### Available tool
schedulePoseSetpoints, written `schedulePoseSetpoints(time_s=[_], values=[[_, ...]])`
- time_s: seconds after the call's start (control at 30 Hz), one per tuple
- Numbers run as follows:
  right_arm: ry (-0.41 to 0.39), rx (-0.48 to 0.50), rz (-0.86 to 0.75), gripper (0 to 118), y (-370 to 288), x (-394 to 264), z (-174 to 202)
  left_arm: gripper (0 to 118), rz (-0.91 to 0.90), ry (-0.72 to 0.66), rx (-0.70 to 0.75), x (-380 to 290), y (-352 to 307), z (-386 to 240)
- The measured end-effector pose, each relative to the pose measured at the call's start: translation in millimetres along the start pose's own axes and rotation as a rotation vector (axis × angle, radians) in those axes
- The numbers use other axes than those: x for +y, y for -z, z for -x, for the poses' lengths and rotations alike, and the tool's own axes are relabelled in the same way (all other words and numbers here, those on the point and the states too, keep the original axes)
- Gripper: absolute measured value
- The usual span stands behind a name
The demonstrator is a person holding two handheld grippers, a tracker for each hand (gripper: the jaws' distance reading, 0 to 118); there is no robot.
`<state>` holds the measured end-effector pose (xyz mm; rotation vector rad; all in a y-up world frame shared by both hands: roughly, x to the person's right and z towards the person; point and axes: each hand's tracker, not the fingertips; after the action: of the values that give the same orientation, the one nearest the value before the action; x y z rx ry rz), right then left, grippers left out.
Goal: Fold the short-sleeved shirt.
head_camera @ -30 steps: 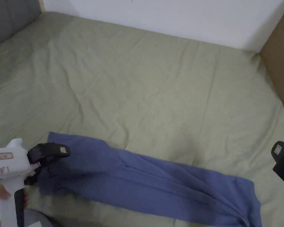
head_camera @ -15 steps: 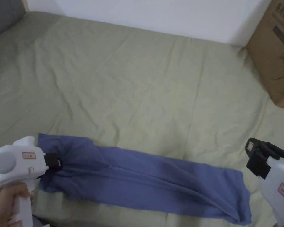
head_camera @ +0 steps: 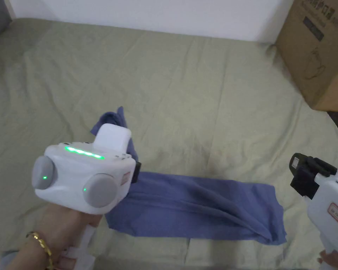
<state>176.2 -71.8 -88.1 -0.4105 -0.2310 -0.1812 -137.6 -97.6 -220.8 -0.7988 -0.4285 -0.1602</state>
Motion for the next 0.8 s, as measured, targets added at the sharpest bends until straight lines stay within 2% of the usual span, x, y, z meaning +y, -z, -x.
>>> schedulePoseSetpoints(time_s=[0.1,0.17,0.23,0.3,0.37,0.43,0.57,0.63,0.67,0.77,0.8], values=[[0.07,0.002,0.003,0,-5,-2,-12,14,0.111,-0.054,-0.104,-4,34,-32],[0.07,-0.01,0.0,0,-10,-2,-18,25,0.183,-0.072,-0.134,-12,60,-51],[0.057,-0.032,-0.001,0,-14,-3,-22,61,0.244,-0.121,-0.184,-20,81,-69],[0.061,-0.042,0.0,0,-18,-4,-28,84,0.302,-0.191,-0.268,-30,99,-77],[0.074,-0.055,0.001,0,-20,-5,-33,85,0.353,-0.275,-0.361,-36,110,-86],[0.086,-0.071,0.002,0,-20,-6,-37,85,0.377,-0.339,-0.357,-36,109,-88],[0.11,-0.074,0.014,0,-20,-8,-41,85,0.197,-0.269,-0.364,-22,77,-82],[0.11,-0.071,0.018,0,-20,-9,-40,81,0.094,-0.24,-0.329,-12,56,-72],[0.108,-0.07,0.018,0,-20,-10,-39,74,0.044,-0.225,-0.298,-9,47,-65],[0.11,-0.061,0.019,0,-19,-12,-38,17,-0.047,-0.193,-0.164,-9,34,-51],[0.111,-0.058,0.02,0,-19,-12,-37,3,-0.048,-0.179,-0.116,-12,34,-49]])
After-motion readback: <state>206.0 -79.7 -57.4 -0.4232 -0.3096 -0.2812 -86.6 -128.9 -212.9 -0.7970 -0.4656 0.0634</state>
